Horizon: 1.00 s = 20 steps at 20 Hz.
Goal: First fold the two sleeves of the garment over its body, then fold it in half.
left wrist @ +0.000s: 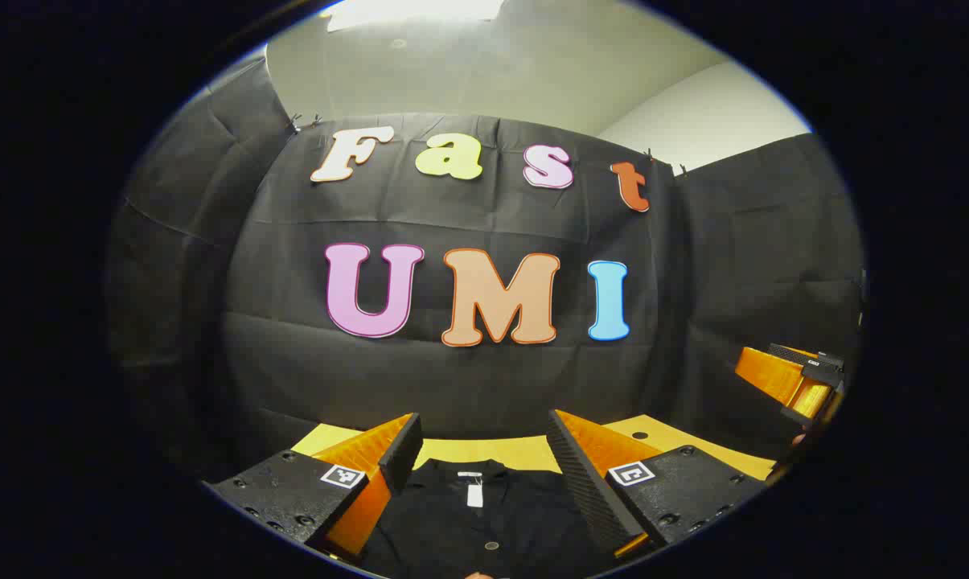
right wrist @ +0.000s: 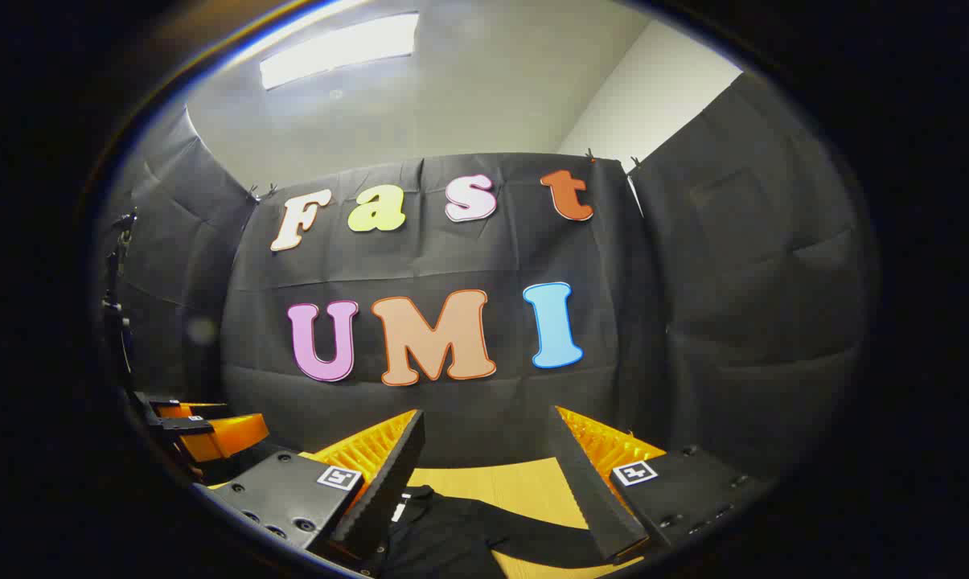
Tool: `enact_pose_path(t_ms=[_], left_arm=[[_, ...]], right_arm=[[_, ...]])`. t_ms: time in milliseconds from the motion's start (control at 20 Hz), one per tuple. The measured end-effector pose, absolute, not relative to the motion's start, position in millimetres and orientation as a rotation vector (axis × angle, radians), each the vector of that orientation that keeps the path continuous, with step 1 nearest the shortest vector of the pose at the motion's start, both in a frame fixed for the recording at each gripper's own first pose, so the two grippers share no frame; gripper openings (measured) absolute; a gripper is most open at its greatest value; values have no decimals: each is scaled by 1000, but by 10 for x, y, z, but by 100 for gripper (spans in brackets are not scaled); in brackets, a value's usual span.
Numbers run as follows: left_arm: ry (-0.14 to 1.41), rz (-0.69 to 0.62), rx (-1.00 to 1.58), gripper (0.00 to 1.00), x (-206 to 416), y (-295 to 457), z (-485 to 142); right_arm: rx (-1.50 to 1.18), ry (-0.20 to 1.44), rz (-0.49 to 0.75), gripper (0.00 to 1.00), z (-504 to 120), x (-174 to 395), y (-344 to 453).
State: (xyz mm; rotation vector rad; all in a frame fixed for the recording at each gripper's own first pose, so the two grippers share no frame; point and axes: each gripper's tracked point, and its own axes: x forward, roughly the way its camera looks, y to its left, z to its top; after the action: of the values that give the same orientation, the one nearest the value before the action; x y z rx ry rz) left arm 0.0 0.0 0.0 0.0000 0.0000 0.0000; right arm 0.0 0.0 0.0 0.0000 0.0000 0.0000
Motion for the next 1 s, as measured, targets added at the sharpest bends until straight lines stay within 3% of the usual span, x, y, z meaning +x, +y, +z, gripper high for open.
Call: enact_pose_path(t_ms=[1000], left_arm=[[-18,27,11,94,-319,399,-37]], right_arm=[[-71,-17,10,97,-60,-190,284]])
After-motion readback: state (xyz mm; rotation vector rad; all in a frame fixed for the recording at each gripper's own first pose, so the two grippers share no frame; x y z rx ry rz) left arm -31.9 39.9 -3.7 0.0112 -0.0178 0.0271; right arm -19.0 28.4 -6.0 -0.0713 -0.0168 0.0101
